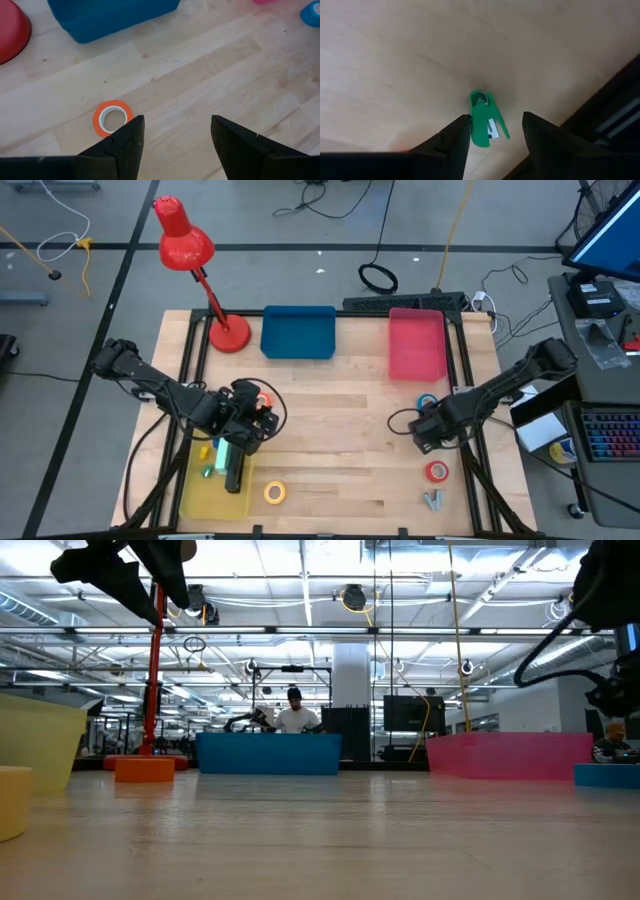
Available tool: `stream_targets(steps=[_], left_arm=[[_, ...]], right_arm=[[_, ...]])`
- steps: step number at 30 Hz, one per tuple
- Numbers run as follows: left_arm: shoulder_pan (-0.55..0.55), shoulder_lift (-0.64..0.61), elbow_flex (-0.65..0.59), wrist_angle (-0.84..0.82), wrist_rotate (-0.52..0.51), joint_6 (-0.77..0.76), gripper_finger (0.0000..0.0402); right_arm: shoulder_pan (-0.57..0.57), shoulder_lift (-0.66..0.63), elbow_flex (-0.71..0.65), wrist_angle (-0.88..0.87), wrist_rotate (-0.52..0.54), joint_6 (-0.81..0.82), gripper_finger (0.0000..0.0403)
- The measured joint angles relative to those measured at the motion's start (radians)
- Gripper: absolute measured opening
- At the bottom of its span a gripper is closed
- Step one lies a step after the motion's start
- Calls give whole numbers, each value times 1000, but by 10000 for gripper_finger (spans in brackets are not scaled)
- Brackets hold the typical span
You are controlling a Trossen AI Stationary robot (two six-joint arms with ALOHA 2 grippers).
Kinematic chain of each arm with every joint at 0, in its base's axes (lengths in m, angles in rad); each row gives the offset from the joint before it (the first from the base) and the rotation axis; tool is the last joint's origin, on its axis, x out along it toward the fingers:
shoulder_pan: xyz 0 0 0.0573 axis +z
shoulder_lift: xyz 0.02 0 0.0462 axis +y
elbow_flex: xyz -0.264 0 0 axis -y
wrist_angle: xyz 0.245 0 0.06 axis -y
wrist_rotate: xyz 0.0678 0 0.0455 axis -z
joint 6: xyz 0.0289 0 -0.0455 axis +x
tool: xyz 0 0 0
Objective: Pick and place Stapler, Stapler remover, tape
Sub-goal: Put the green stapler into the yellow bin
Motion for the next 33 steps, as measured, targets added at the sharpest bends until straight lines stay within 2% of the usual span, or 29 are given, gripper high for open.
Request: stream_targets(steps=[11, 25, 33], left_arm=[[0, 0, 0, 0, 1, 14, 227], [0, 0, 0, 0, 5, 39, 227], [0, 0, 0, 0, 29, 39, 227]], right_arm=[[-1, 102, 3, 70, -5, -25, 174], [-6, 104, 2, 107, 50, -17, 174], [-6, 105, 2, 115, 21, -17, 173]])
